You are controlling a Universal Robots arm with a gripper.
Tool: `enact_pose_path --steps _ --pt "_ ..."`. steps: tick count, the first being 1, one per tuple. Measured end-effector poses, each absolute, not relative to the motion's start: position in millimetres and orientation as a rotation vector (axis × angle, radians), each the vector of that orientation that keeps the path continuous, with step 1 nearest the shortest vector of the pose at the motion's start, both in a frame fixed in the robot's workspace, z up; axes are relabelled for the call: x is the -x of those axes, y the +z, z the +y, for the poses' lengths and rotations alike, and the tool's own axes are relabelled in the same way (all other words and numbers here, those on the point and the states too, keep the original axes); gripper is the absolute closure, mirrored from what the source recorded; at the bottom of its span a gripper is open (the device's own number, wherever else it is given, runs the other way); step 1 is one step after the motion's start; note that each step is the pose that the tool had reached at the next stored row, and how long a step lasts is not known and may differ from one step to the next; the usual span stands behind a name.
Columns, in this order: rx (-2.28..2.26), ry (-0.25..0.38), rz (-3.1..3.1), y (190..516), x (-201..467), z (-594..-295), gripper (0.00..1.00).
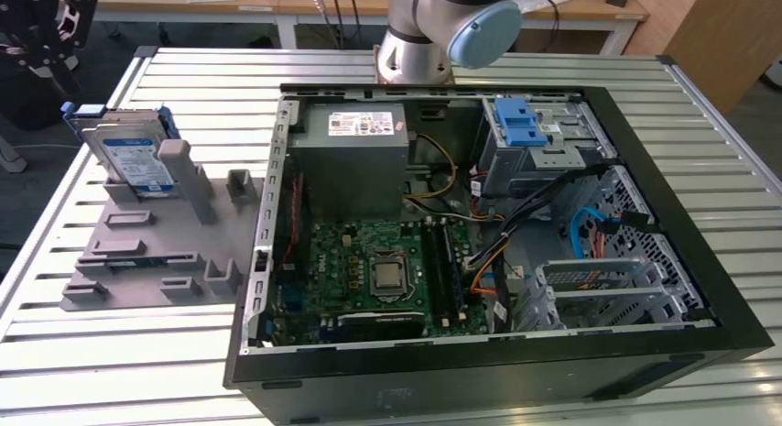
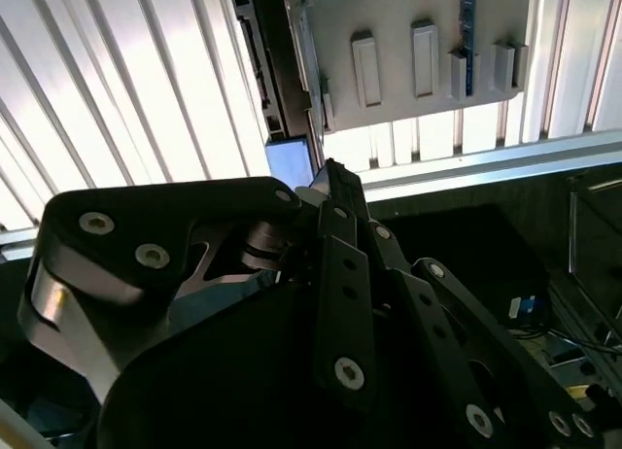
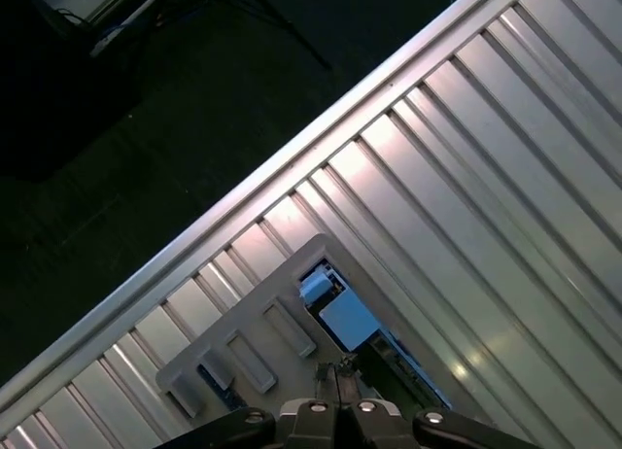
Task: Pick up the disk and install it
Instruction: 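Pick up the disk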
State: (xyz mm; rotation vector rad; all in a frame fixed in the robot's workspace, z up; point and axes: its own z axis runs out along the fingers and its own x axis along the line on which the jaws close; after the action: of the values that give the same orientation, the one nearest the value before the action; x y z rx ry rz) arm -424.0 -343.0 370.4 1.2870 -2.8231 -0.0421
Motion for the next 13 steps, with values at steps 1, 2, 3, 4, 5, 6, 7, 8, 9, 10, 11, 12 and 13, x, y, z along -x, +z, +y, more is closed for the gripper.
enact_pose_path --steps 1,2,3,4,5,6,7,8,9,10,11,12,13 --pt "-1.3 -0.042 -2.817 370.4 424.1 -343.0 0.89" --pt "-1.311 -0.042 -2.812 370.4 424.0 -343.0 0.89" --pt "-1.323 -0.041 -2.806 370.4 424.0 -343.0 0.89" --pt "-1.334 -0.041 -2.801 370.4 424.0 -343.0 0.89" --pt "-1.346 -0.041 -2.795 370.3 424.0 -343.0 0.89" --pt "-1.358 -0.04 -2.789 370.3 424.1 -343.0 0.89" --pt "-1.369 -0.04 -2.783 370.4 424.0 -343.0 0.89" --pt "-1.382 -0.04 -2.777 370.4 424.0 -343.0 0.89" --pt "-1.394 -0.04 -2.771 370.3 424.0 -343.0 0.89" --pt "-1.409 -0.039 -2.763 370.3 424.0 -343.0 0.89" --pt "-1.423 -0.039 -2.756 370.3 424.0 -343.0 0.89" --pt "-1.438 -0.039 -2.748 370.3 424.0 -343.0 0.89" --pt "-1.455 -0.038 -2.739 370.3 424.0 -343.0 0.89"
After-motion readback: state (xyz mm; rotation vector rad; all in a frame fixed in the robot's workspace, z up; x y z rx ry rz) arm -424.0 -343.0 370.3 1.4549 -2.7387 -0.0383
